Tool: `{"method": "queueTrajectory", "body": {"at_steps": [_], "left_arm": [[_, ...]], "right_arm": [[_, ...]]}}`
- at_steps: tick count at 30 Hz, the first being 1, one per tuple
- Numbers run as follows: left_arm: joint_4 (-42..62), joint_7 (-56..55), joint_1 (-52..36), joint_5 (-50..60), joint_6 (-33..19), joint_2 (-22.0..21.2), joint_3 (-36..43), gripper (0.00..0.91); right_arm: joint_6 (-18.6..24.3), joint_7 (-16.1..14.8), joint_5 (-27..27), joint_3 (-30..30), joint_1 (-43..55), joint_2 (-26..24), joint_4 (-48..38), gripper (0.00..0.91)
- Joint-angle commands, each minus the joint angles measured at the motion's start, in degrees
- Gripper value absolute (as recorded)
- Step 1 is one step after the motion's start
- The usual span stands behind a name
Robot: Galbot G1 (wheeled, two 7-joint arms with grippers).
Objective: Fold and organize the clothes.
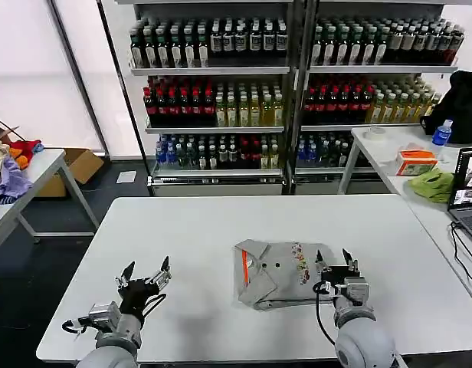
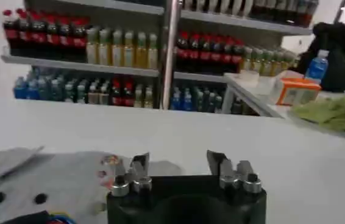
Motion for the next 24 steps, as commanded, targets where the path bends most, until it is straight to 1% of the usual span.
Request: {"method": "queueTrajectory", "body": {"at_steps": [1, 4, 7, 8, 10, 13, 16, 21, 24], "left_arm": [[-0.4, 0.1, 1.0, 0.0, 0.0, 0.1, -0.4, 0.907], [-0.6, 0.3, 1.3, 0.1, -0.1, 0.0, -0.4, 0.907], [-0.4, 1.2, 1.5, 0.5, -0.2, -0.1, -0.3, 0.907], [-0.4, 1.7, 1.6, 0.9, -0.4, -0.3, -0.1, 0.907], [-0.5, 2.5, 1.8, 1.0, -0.7, -0.4, 0.1, 0.907], [-0.9, 3.1, 1.8, 1.0, -0.7, -0.2, 0.0, 0.907], [-1.8, 3.4, 2.2, 1.0, -1.5, -0.3, -0.6, 0.907], [-2.0, 5.0, 4.3, 2.8, -4.0, -0.8, -1.2, 0.907], [-2.2, 7.3, 5.7, 7.0, -4.9, -0.6, -1.1, 0.907]], "right_arm": [[-2.2, -2.7, 3.6, -8.1, -0.4, -4.0, 2.8, 0.907], [-2.1, -3.1, 0.2, -9.2, 1.3, -3.7, -0.4, 0.907], [-1.8, -3.5, -6.4, -9.4, 4.2, 0.3, -5.4, 0.907], [-1.8, -3.6, -7.5, -9.7, 5.3, 2.6, -6.8, 0.907], [-1.8, -3.8, -7.7, -11.0, 7.5, 4.1, -8.6, 0.907], [-1.8, -3.3, -10.0, -12.8, 10.6, 6.8, -11.2, 0.907], [-1.7, -3.4, -10.6, -13.2, 13.0, 8.3, -12.9, 0.907], [-1.7, -4.6, -11.1, -12.6, 14.9, 9.2, -11.4, 0.907], [-1.7, -5.0, -11.1, -12.6, 16.6, 9.3, -11.6, 0.907]]}}
